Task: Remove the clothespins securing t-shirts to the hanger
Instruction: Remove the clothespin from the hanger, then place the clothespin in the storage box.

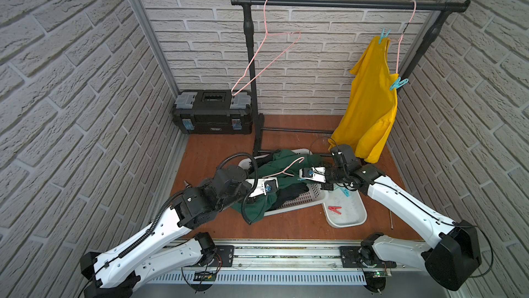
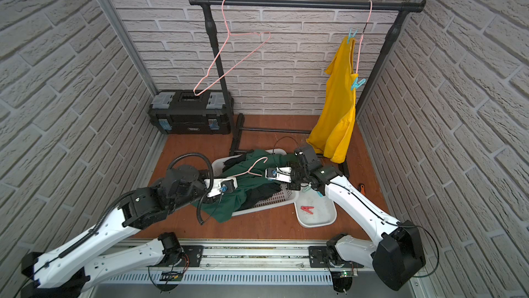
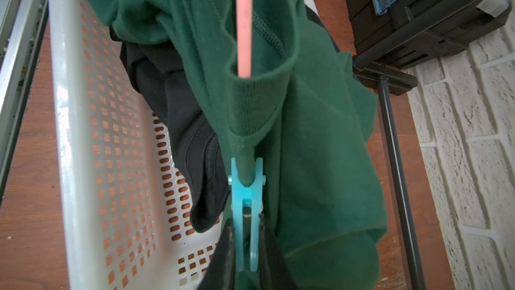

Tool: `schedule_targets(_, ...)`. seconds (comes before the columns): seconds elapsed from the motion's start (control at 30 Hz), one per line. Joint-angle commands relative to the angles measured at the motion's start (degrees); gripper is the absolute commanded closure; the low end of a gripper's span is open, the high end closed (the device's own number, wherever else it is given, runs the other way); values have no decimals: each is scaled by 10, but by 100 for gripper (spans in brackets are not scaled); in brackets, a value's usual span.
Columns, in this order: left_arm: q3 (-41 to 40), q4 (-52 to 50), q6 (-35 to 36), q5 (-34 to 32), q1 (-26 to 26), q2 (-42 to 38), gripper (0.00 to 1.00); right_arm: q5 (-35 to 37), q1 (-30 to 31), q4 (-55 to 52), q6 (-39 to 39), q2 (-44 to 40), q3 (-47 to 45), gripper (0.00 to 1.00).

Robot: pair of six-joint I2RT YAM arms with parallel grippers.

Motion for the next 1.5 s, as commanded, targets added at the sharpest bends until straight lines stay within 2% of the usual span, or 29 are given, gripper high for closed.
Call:
schedule_targets(0.0, -7, 28, 6, -4, -2, -4, 100, 23, 1, 33, 26, -39, -18, 89)
schedule_targets(0.1, -6, 28, 6, -6, -1, 1, 100, 43, 1, 33, 36, -69, -32, 87)
schedule_targets(0.37, -4, 32, 1, -20, -1, 11, 100, 71, 1, 25, 57, -123, -60, 87)
schedule_targets(0.53, -8, 45, -6, -31, -1, 11, 100, 100, 1, 3, 95, -145, -64, 87)
schedule_targets(0.73, -17, 76, -28, -46, 4, 12, 100, 201, 0, -7, 113, -194, -101, 93)
schedule_targets(0.9, -23, 86, -35, -55, 5, 6, 100, 268, 0, -42, 116, -219, -129, 91)
schedule_targets(1.17, -33, 101, -44, -53, 12, -9, 100, 326, 0, -77, 130, -209, -130, 91)
schedule_targets(1.2, -33, 101, -45, -52, 11, -9, 100, 329, 0, -78, 129, -205, -131, 87)
schedule_targets(1.27, -34, 102, -47, -52, 12, -11, 100, 329, 0, -78, 133, -202, -131, 86)
schedule_targets(1.3, -35, 102, -47, -52, 13, -10, 100, 329, 0, -77, 136, -202, -130, 80)
schedule_targets(1.33, -35, 103, -48, -52, 13, -10, 100, 328, 0, -74, 139, -202, -131, 77)
schedule_targets(1.47, -36, 103, -50, -51, 14, -9, 100, 327, 0, -69, 140, -208, -134, 75)
